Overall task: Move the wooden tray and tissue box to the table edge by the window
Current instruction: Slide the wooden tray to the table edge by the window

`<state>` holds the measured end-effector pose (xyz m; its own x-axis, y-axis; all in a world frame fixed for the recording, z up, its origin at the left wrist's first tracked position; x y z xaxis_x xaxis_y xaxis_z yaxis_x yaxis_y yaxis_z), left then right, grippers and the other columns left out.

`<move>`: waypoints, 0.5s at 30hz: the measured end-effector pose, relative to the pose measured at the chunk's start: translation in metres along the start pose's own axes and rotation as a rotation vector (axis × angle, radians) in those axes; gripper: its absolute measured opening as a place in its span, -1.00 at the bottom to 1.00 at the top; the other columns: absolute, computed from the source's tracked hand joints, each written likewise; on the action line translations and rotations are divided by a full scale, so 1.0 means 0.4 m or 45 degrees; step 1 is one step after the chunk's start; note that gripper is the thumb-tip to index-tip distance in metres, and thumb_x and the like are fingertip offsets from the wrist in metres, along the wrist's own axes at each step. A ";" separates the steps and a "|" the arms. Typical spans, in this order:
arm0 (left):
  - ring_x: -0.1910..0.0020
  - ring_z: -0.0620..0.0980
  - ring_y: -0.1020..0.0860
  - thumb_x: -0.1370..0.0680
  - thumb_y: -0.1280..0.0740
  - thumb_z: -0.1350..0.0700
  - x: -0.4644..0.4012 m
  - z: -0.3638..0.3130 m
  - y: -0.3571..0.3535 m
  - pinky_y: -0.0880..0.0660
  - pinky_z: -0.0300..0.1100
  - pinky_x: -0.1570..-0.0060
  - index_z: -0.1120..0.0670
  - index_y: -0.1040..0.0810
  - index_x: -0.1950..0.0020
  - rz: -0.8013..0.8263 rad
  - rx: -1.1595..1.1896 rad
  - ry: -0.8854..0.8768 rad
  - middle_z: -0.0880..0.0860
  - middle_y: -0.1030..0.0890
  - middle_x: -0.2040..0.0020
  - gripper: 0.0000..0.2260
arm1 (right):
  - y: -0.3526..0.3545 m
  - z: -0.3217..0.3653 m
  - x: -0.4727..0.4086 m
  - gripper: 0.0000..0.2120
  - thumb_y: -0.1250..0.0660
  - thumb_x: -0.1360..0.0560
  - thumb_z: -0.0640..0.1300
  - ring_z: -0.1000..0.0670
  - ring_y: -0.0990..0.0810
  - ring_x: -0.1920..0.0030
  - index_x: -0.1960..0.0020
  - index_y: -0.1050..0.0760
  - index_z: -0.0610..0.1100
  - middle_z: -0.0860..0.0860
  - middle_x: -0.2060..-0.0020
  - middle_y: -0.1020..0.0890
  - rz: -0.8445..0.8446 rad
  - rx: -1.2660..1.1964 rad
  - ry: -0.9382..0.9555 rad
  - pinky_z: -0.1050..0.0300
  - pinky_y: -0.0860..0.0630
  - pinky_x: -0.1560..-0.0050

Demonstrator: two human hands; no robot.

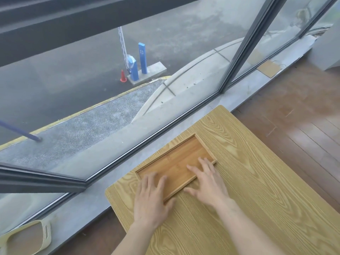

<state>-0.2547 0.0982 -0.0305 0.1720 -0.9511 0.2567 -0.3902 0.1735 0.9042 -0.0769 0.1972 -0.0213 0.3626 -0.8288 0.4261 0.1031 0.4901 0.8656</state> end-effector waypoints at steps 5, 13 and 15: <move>-0.63 0.05 0.05 -0.58 -0.21 -0.24 -0.013 -0.017 -0.028 0.02 -0.01 -0.58 -0.19 -0.12 -0.58 0.077 0.030 -0.010 -0.02 -0.05 -0.65 -0.40 | -0.013 -0.011 -0.006 -0.37 -0.37 -0.53 0.21 -0.10 0.05 -0.64 -0.54 -0.28 0.15 -0.08 -0.64 -0.06 -0.037 -0.037 0.017 -0.11 -0.08 -0.59; -0.61 0.04 -0.01 -0.57 -0.26 -0.22 -0.044 -0.011 -0.021 -0.08 -0.02 -0.57 -0.20 -0.15 -0.56 0.055 0.039 0.012 -0.04 -0.11 -0.63 -0.41 | -0.020 -0.003 -0.043 -0.40 -0.35 -0.57 0.14 -0.12 0.08 -0.64 -0.55 -0.26 0.12 -0.08 -0.65 -0.03 -0.056 -0.071 0.022 -0.10 -0.06 -0.61; -0.61 0.04 -0.01 -0.57 -0.26 -0.22 -0.051 -0.006 -0.019 -0.09 -0.01 -0.57 -0.21 -0.15 -0.56 0.055 0.043 0.017 -0.04 -0.11 -0.63 -0.41 | -0.017 0.003 -0.051 -0.40 -0.34 -0.58 0.14 -0.12 0.08 -0.64 -0.56 -0.25 0.11 -0.09 -0.65 -0.02 -0.052 -0.070 0.021 -0.10 -0.04 -0.62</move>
<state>-0.2530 0.1169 -0.0419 0.1658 -0.9394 0.3002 -0.4280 0.2057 0.8800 -0.0860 0.2104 -0.0358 0.3722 -0.8442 0.3858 0.1686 0.4702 0.8663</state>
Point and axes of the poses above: each hand's wrist, its own x-axis away from the middle knuckle, its own y-axis out of the back of the hand, z = x × y, the point moved 2 cm from there along -x, towards the middle knuckle
